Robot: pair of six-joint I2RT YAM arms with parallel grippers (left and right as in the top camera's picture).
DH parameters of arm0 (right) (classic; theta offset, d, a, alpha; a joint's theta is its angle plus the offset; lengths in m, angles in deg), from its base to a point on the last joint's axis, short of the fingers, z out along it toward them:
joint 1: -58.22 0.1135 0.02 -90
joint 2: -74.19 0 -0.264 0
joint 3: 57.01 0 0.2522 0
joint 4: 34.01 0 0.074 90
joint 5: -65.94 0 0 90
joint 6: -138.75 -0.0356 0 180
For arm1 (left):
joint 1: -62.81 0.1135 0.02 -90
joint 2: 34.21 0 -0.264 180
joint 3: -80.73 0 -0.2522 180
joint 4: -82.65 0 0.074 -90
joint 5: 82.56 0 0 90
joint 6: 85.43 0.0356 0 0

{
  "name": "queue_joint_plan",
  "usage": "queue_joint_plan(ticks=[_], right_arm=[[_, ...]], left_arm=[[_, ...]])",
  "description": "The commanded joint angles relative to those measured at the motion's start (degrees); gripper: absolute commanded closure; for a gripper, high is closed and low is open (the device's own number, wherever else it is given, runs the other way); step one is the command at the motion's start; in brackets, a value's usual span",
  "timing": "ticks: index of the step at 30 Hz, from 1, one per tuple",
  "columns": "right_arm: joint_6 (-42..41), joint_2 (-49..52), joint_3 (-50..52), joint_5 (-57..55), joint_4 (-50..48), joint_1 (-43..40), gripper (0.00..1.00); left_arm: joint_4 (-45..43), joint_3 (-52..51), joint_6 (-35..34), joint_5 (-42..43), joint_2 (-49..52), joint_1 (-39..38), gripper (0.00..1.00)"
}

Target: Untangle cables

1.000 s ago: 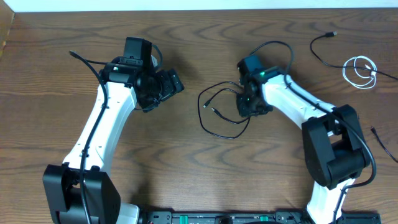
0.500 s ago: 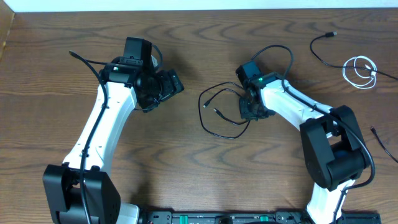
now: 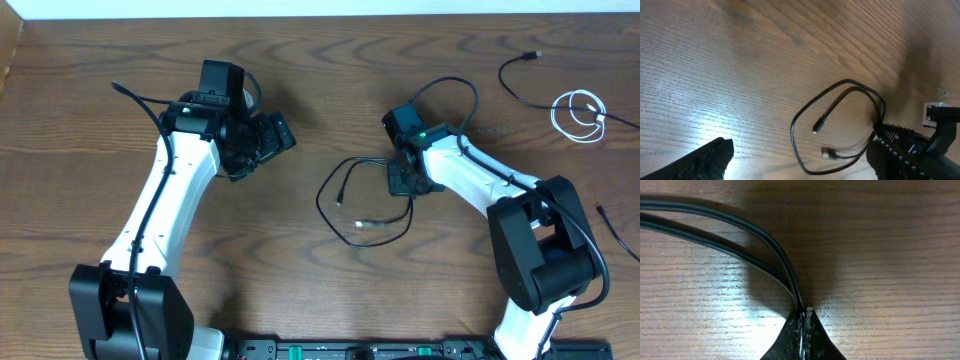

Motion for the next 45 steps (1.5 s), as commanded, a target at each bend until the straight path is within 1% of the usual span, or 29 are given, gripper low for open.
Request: queue_joint_plan(ticks=[1,4,9,14,17,22,25,28,29,30,31,35,37,41,45], right_arm=[[-2.51,1.55,1.84,-1.31,1.29,-0.68,0.99],[-2.32,0.68,-0.50,-0.85,3.74,-1.20,0.99],[1.25,-2.16,-7.15,-0.31,8.68,-3.19,0.99],[6.82,-6.60,-14.71,5.81,11.52,-6.84,0.99],[7.50,-9.03,-18.80,8.50,12.50,-9.53,0.99],[7.89,-12.26,-25.00,10.05,12.57,-15.58,0.99],[8.31,-13.44,-30.10,12.98,12.70,-20.09,0.99],[10.21,-13.75,-38.95,18.64,12.92,-25.35,0.99],[10.19,-13.75,-41.97,18.73,13.29,-26.82,0.99],[10.19,-13.75,-47.98,18.69,14.34,-29.57,0.99],[10.16,-13.75,-51.56,18.69,15.17,-31.21,0.99],[9.84,-13.75,-62.53,18.45,16.87,-36.98,0.99],[8.24,-13.75,-67.04,18.51,17.14,-40.94,0.99],[6.91,-13.75,-71.32,20.22,18.25,-46.82,0.99],[8.15,-13.38,-70.88,21.27,22.69,-47.67,0.99]], left_arm=[[-0.02,0.70,0.57,-0.85,0.55,0.04,0.10],[-0.07,0.70,0.57,-0.85,0.55,0.04,0.10],[-0.44,0.70,0.55,-0.83,0.55,0.04,0.10],[-0.46,0.70,0.57,-0.85,0.55,0.04,0.10],[-0.46,0.70,0.57,-0.85,0.55,0.04,0.09],[-0.44,0.70,0.57,-0.83,0.55,0.04,0.10],[-0.48,0.70,0.52,-0.83,0.55,0.04,0.10],[-1.36,0.70,0.50,-0.79,0.55,0.04,0.09],[-1.40,0.70,0.50,-0.81,0.55,0.04,0.10],[-1.38,0.70,0.50,-0.79,0.55,0.04,0.09],[-1.33,0.70,0.52,-0.81,0.55,0.04,0.10],[-1.36,0.70,0.52,-0.81,0.55,0.04,0.09],[-1.36,0.70,0.52,-0.81,0.55,0.04,0.09],[-1.36,0.70,0.52,-0.81,0.55,0.04,0.10],[-1.99,0.70,0.46,-0.81,0.55,0.04,0.09]])
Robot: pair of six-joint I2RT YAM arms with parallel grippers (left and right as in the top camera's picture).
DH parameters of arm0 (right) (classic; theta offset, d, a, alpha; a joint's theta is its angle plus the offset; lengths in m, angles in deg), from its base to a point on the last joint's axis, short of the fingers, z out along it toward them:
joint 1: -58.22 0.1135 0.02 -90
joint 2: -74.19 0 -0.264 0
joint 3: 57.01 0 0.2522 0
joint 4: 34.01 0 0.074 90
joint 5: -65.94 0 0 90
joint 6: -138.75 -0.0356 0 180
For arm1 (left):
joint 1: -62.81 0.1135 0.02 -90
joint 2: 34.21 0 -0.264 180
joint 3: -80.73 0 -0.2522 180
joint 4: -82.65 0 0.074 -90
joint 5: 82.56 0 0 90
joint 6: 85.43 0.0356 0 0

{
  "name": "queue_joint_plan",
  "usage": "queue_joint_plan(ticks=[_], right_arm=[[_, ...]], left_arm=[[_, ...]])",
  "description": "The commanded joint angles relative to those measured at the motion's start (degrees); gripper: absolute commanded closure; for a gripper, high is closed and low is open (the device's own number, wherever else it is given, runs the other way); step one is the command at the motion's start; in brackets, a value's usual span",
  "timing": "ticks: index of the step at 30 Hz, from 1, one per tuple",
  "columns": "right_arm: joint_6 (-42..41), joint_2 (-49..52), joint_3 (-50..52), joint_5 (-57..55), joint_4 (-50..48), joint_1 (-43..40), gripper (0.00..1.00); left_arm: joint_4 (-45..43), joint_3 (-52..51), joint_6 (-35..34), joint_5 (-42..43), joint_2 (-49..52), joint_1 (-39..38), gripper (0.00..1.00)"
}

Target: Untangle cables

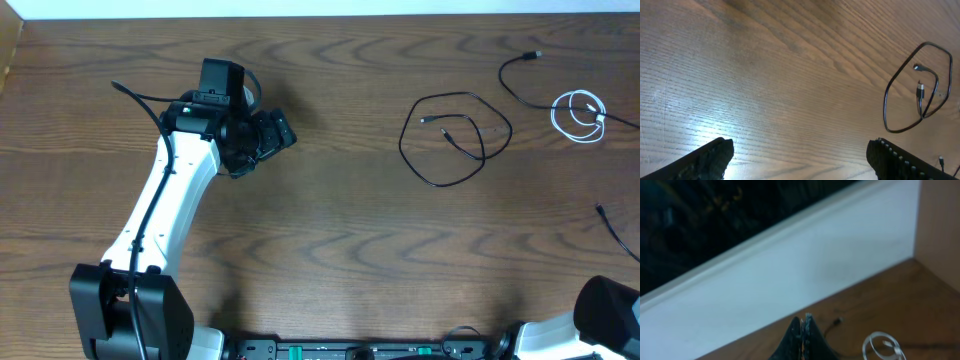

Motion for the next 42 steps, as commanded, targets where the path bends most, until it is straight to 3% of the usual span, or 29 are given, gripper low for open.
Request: queue_joint_plan(ticks=[1,3,6,9,11,19,23,30,31,33,34,38,42], right_arm=[[1.36,1.25,0.50,2.45,4.07,0.59,0.99],[2.91,2.08,1.03,2.43,6.75,1.42,0.99],[4.83,3.98,1.14,2.45,11.43,2.80,0.87],[8.83,6.21,1.14,2.45,16.61,4.61,0.41],[11.56,7.98,1.14,2.43,19.65,6.45,0.30],[21.38,18.08,1.14,1.09,31.41,13.86,0.27],[21.57,23.30,1.25,-1.46,34.73,16.24,0.37],[16.98,29.38,2.08,-6.21,34.71,19.04,0.41],[16.26,29.70,2.32,-7.41,34.69,19.39,0.39],[14.40,30.14,3.54,-10.99,34.71,20.13,0.20],[13.84,30.14,4.68,-13.33,34.53,20.48,0.16],[11.78,30.14,10.64,-17.66,32.54,20.87,0.15],[11.17,30.12,19.82,-16.81,28.22,21.38,0.20]], left_arm=[[-0.55,0.70,-0.09,-0.81,0.46,0.11,0.09],[-0.59,0.70,-0.72,-0.79,0.46,0.11,0.09],[-0.57,0.70,-0.76,-0.79,0.46,0.11,0.09],[-0.48,0.70,-0.74,-0.76,0.46,0.09,0.01],[-0.02,0.70,-0.74,-0.81,0.46,0.07,0.02],[0.07,0.70,-0.74,-0.79,0.46,0.07,0.02],[0.07,0.70,-0.74,-0.79,0.46,0.07,0.02],[0.07,0.70,-0.74,-0.79,0.46,0.07,0.02],[0.07,0.70,-0.74,-0.79,0.46,0.07,0.02],[0.07,0.70,-0.74,-0.79,0.46,0.07,0.02],[0.07,0.70,-0.74,-0.79,0.46,0.07,0.02],[0.07,0.70,-0.74,-0.79,0.46,0.07,0.02],[0.07,0.70,-0.74,-0.79,0.46,0.07,0.02]])
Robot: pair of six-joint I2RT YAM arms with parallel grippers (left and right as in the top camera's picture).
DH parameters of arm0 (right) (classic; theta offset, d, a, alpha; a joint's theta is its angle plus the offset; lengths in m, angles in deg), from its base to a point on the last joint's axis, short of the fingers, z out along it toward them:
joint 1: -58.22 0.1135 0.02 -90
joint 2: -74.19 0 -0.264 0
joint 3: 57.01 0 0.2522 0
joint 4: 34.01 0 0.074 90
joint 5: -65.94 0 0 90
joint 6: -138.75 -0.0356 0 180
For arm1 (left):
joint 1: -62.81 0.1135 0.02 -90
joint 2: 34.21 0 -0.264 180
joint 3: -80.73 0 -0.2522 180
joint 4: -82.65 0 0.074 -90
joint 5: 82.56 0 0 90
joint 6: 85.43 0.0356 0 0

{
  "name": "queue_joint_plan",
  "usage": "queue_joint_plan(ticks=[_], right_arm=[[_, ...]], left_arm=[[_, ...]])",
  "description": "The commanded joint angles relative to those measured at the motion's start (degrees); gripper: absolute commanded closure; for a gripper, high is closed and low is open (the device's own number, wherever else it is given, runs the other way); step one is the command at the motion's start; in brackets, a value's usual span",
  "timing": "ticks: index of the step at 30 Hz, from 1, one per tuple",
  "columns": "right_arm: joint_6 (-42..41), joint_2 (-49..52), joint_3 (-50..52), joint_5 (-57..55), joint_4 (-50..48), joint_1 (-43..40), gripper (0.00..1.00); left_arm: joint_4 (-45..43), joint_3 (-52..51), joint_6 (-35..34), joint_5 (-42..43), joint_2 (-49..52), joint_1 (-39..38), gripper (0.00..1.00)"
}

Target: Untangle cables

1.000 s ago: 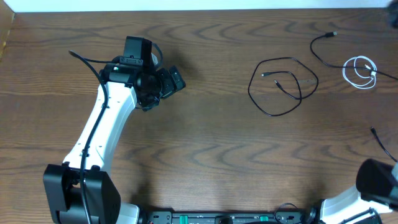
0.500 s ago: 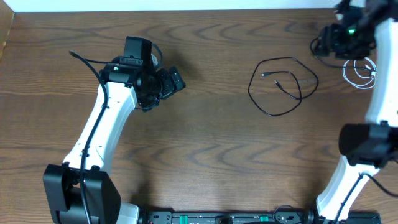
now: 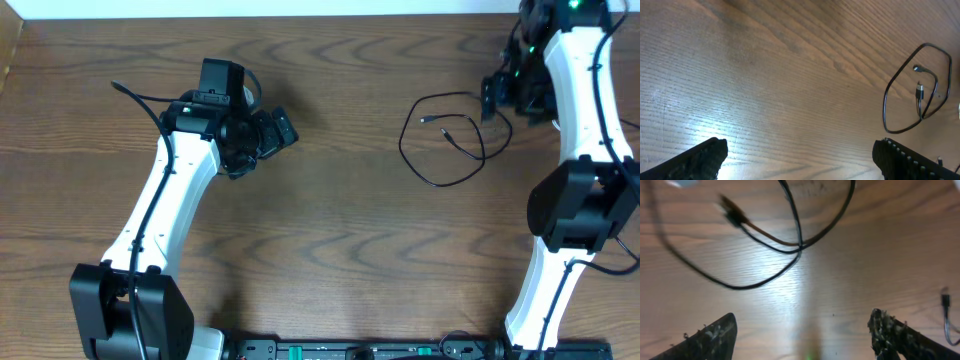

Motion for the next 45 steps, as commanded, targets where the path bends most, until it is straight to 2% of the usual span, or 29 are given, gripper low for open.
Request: queue_joint_plan(ticks=[1,6,8,15,16,19,31,35,41,45], right_arm=[[-2.89,0.07,9.18,-2.29,-3.58,1.38,0.20],[-8.57,0.07,17.05,-2.84,-10.54,3.58,0.20],[-12.09,0.07,18.97,-4.44,-12.02,4.26,0.26],[-22.51,0.07,23.34,-6.82,-15.80,3.96,0.39],[-24.52,0.07,24.33,-6.80,-17.31,3.69,0.45],[-28.26,0.07,25.99,-6.80,-19.08,3.41,0.51],[-31.34,0.07,35.89,-3.50,-31.93,3.43,0.58],[-31.28,0.07,38.16,-3.91,-32.65,2.89,0.62],[-31.17,0.07,40.54,-6.51,-33.09,1.49,0.62],[-29.79,0.07,42.16,-8.11,-34.47,0.61,0.73]], left_arm=[[0.17,0.70,-0.28,-0.79,0.44,0.07,0.02],[0.17,0.70,-0.28,-0.81,0.44,0.07,0.02],[0.17,0.70,-0.28,-0.79,0.44,0.07,0.02],[0.17,0.70,-0.28,-0.79,0.44,0.07,0.02],[0.17,0.70,-0.28,-0.79,0.44,0.07,0.02],[0.17,0.70,-0.28,-0.79,0.44,0.07,0.02],[0.17,0.70,-0.28,-0.79,0.44,0.07,0.02],[0.17,0.70,-0.28,-0.79,0.44,0.07,0.02],[0.17,0.70,-0.28,-0.79,0.44,0.07,0.02],[0.17,0.70,-0.28,-0.79,0.44,0.07,0.02]])
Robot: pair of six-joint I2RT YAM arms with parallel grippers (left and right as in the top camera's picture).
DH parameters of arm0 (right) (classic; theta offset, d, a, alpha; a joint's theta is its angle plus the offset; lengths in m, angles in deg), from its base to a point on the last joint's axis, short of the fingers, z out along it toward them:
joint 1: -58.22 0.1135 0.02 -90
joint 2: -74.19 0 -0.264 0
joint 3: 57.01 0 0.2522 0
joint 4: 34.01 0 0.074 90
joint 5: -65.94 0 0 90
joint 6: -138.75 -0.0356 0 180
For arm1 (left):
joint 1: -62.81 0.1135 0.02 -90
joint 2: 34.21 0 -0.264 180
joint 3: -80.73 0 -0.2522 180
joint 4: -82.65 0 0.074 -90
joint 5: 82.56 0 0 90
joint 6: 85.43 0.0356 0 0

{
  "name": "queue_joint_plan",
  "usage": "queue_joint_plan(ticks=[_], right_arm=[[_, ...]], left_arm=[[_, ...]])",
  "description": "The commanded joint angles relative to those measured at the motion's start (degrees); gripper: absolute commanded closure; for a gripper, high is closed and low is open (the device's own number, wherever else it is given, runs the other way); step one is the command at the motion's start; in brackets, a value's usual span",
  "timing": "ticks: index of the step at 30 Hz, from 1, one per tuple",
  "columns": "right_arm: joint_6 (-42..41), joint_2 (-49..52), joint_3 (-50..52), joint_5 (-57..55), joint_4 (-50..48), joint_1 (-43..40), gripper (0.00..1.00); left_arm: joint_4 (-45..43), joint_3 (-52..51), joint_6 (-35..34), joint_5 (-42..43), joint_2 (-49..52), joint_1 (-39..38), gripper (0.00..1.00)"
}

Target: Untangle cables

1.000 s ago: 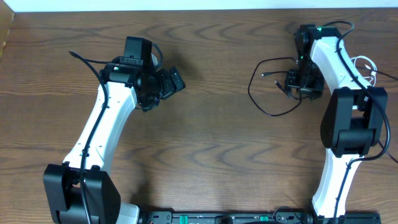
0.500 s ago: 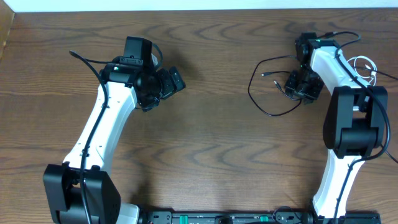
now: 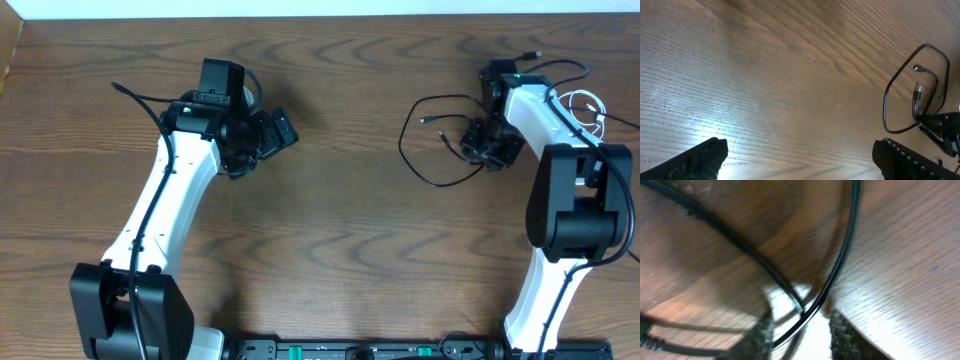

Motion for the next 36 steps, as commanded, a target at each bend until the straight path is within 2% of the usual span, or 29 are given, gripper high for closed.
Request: queue_joint_plan(ticks=[1,3,5,6,11,16,19,22,28,36], right_arm=[[1.66,3.80,4.66,-4.04,-0.92,-1.62,0.76],[3.74,3.80,5.70,-3.98,-2.56,-1.68,0.79],[4.85,3.80,7.23,-3.32,-3.67,-1.27,0.96],[4.85,3.80,7.65,-3.32,-3.67,-1.09,0.99],[5.01,3.80,7.89,-4.28,-4.02,-0.33,0.99],[11.54,3.67,3.45,-0.76,-3.91,-0.42,0.99],[17.38,2.84,-5.66,4.68,1.51,-1.18,0.99],[19.85,1.57,-13.73,8.81,6.05,-1.88,0.99],[19.85,-2.58,-29.29,10.01,12.00,-3.26,0.99],[18.99,-8.59,-43.04,9.88,11.39,-8.76,0.99]], left_arm=[[0.11,0.70,-0.26,-0.79,0.35,0.07,0.02],[0.11,0.70,-0.26,-0.79,0.35,0.07,0.02],[0.11,0.70,-0.26,-0.79,0.35,0.07,0.02],[0.11,0.70,-0.26,-0.79,0.35,0.07,0.02],[0.11,0.70,-0.26,-0.79,0.35,0.07,0.02],[0.11,0.70,-0.26,-0.79,0.35,0.07,0.02],[0.11,0.70,-0.26,-0.79,0.35,0.07,0.02],[0.11,0.70,-0.26,-0.79,0.35,0.07,0.02],[0.11,0.70,-0.26,-0.79,0.35,0.07,0.02],[0.11,0.70,-0.26,-0.79,0.35,0.07,0.02]])
